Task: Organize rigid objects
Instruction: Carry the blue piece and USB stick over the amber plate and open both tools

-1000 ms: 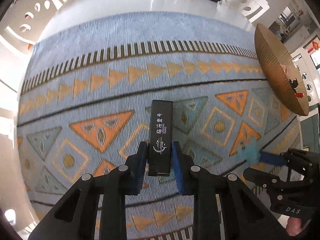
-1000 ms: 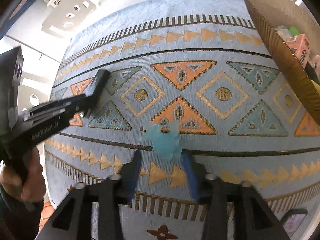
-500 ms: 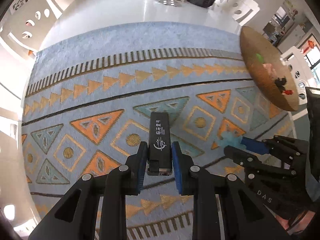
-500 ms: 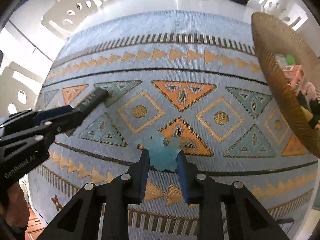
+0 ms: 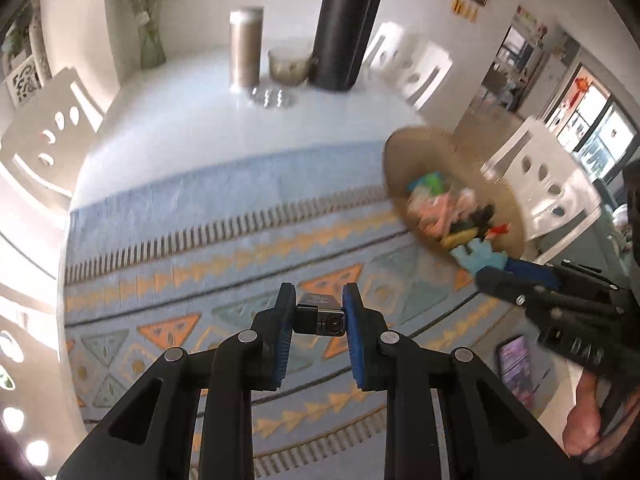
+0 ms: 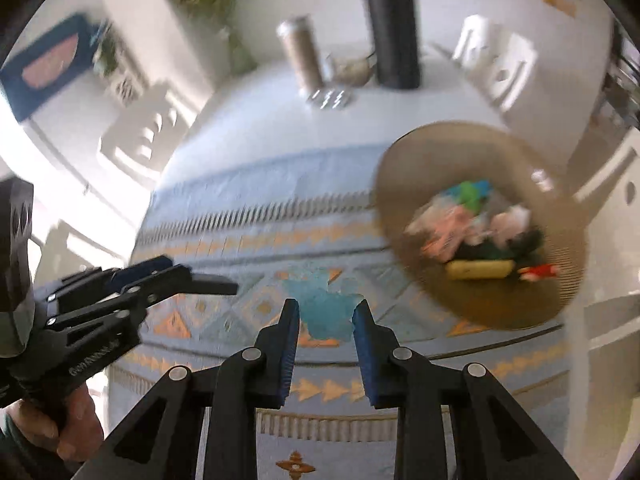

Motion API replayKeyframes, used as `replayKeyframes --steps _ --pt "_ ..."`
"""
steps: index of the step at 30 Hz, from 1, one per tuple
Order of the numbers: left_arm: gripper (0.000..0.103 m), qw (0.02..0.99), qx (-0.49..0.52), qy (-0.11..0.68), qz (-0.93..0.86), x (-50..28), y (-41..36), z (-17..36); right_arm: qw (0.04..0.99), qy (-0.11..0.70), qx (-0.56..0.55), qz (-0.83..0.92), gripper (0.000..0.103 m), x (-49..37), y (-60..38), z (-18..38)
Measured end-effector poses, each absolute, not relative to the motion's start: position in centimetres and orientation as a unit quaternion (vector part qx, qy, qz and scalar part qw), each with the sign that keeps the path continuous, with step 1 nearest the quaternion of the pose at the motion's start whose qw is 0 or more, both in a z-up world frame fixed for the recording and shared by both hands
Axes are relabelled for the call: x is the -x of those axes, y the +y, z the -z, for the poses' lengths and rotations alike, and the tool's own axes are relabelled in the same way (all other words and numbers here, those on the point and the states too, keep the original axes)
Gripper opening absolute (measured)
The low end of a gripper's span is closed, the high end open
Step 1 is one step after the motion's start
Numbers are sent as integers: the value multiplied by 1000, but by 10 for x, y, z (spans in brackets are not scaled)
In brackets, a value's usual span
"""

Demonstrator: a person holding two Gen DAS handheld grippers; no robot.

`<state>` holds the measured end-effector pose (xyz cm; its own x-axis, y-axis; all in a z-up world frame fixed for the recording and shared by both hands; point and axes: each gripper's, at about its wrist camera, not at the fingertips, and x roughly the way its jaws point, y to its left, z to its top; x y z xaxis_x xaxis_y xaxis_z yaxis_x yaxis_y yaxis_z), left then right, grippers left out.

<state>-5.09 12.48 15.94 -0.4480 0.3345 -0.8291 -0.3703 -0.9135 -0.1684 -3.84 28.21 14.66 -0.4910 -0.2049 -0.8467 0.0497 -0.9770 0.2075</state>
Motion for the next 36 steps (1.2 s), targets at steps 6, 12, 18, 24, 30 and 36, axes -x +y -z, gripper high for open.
replayKeyframes --steps 6,12,18,24,30,36 --pt "21 232 450 2 -863 57 144 -196 26 -111 -459 881 27 27 358 -196" --pt "21 267 415 10 -870 69 197 -221 -18 -141 -438 888 27 29 419 -226" --pt "21 288 402 36 -868 86 265 -218 -48 -148 -450 879 27 44 458 -218" --pt "21 290 453 30 -843 111 320 -166 -44 -176 -511 840 27 72 483 -171" --pt "21 288 471 46 -832 118 346 -142 -37 -178 -531 828 27 87 495 -150" --pt "21 287 466 61 -835 119 351 -144 -34 -173 -529 830 27 99 498 -147"
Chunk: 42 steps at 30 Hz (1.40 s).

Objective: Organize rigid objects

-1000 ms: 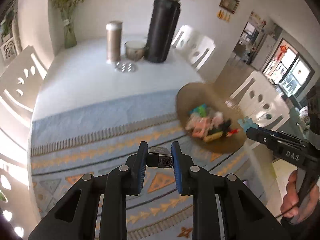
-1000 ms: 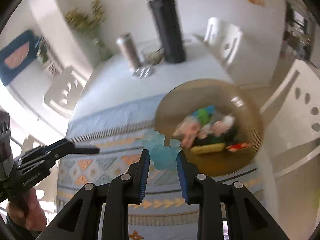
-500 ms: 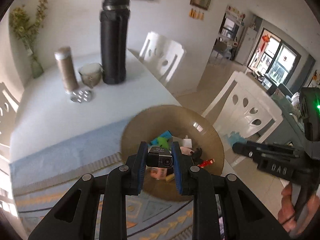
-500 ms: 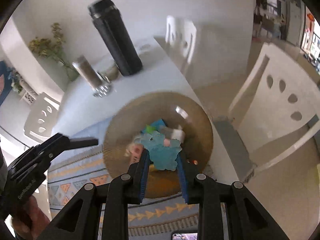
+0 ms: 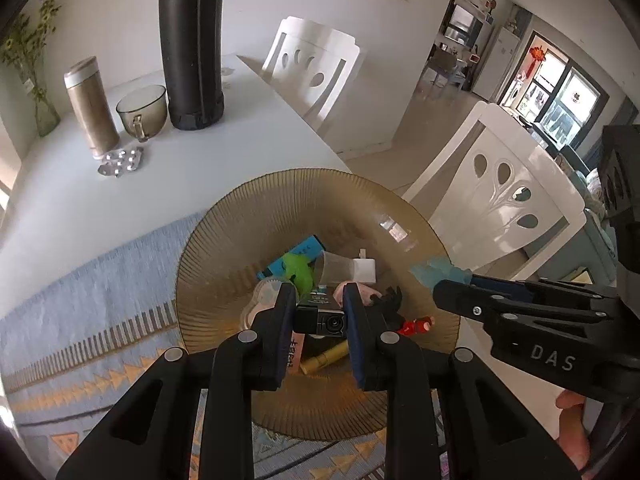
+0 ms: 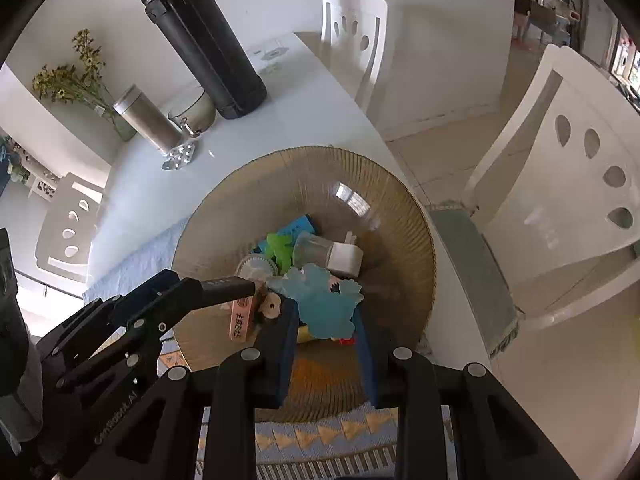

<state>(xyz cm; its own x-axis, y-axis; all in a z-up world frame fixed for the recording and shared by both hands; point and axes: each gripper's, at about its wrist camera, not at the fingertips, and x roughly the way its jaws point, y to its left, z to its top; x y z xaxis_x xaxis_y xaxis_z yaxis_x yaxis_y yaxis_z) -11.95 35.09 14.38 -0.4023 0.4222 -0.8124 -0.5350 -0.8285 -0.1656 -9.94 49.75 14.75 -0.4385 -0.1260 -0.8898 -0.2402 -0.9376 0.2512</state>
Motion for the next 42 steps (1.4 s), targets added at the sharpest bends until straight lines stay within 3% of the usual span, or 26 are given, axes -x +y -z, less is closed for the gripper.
replayKeyframes --steps 1,2,3,4,5,18,30,36,42 --pt "27 288 462 58 -837 120 350 -145 34 172 526 -832 27 101 497 -147" --pt "42 288 462 57 -837 120 348 -146 35 170 525 -833 33 102 497 -147" --pt "45 284 465 60 -837 120 347 -147 39 164 526 -834 41 103 497 -145" --pt "47 281 465 61 -837 119 344 -148 49 154 531 -832 58 103 496 -142" --pt "49 280 466 60 -838 118 341 -149 54 152 532 -831 61 101 496 -141" --pt "49 197 459 37 -866 85 259 -175 7 139 537 -832 61 77 445 -159" --pt "50 121 432 14 -894 43 135 -225 -48 102 510 -853 61 47 333 -207" --pt "50 42 442 -19 -896 11 79 -215 -70 49 527 -845 61 27 260 -198" --pt "50 41 452 -23 -891 -1 51 -203 -63 4 526 -848 61 6 216 -191"
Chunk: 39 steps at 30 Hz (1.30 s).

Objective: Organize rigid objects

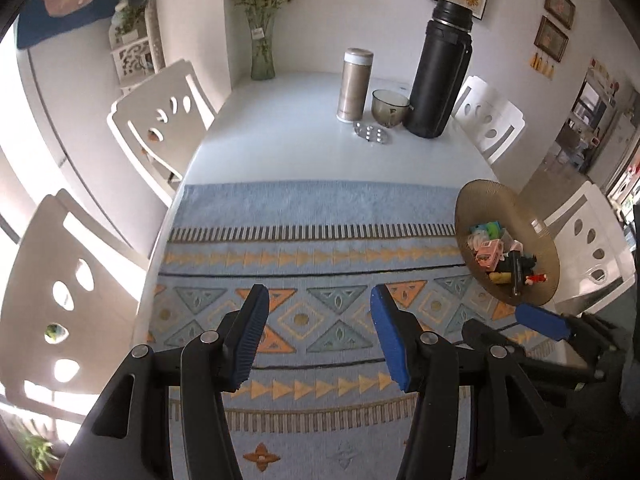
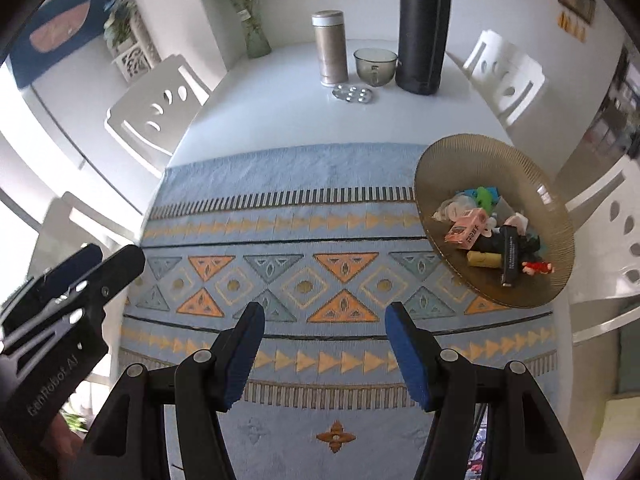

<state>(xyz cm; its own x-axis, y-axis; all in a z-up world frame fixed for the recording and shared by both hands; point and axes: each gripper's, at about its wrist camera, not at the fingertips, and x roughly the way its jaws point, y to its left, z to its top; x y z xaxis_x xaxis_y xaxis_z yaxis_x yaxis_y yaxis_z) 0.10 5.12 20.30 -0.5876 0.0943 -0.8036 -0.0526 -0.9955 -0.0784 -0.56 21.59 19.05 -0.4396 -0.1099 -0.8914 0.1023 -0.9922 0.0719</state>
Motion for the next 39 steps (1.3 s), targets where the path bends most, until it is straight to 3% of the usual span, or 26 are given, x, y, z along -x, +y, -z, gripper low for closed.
replayKeyframes --steps 19,39 --pt "50 88 441 -18 -893 -17 31 -200 -10 -1 -513 858 61 -23 193 -191" --pt "50 72 445 -18 -892 -21 21 -198 10 14 -516 857 61 -22 175 -188"
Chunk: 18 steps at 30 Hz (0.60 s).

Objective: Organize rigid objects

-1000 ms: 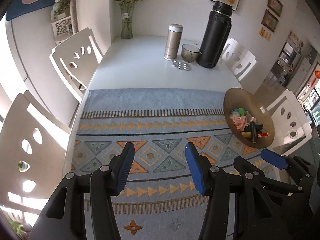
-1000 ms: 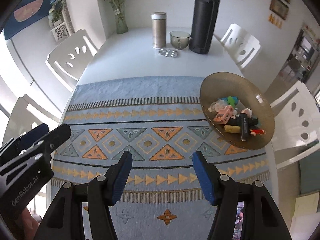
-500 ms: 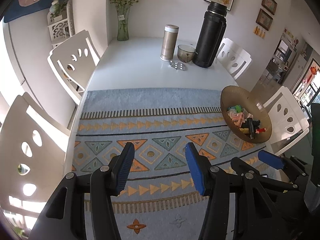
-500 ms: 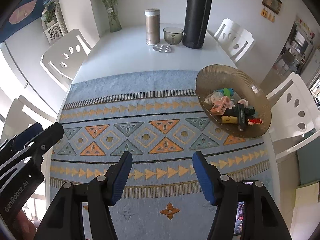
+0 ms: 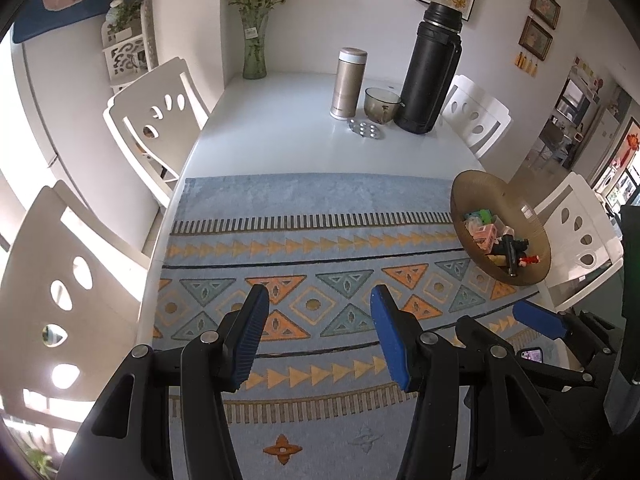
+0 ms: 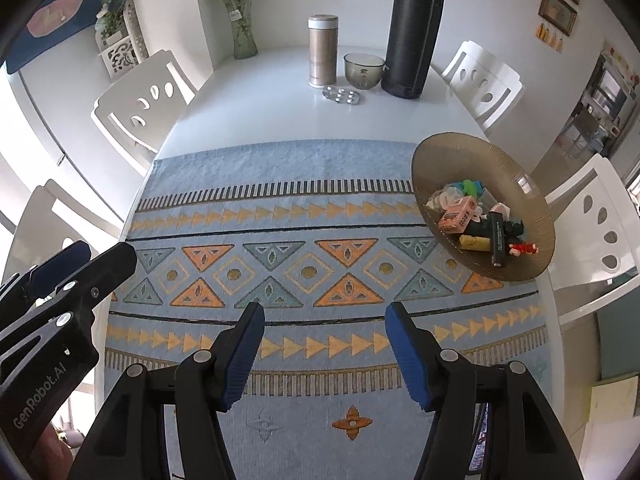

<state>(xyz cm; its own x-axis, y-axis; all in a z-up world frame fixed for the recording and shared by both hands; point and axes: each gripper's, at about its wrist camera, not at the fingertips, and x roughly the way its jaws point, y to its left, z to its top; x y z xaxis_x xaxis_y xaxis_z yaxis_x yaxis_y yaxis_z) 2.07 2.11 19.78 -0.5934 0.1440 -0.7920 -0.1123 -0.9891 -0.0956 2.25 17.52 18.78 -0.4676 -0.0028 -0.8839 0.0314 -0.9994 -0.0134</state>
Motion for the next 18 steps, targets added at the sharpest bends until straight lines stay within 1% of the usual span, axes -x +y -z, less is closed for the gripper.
replayKeyframes --steps 18 --pt "50 62 458 -3 -887 -21 26 -194 18 3 -532 847 61 -19 176 -177"
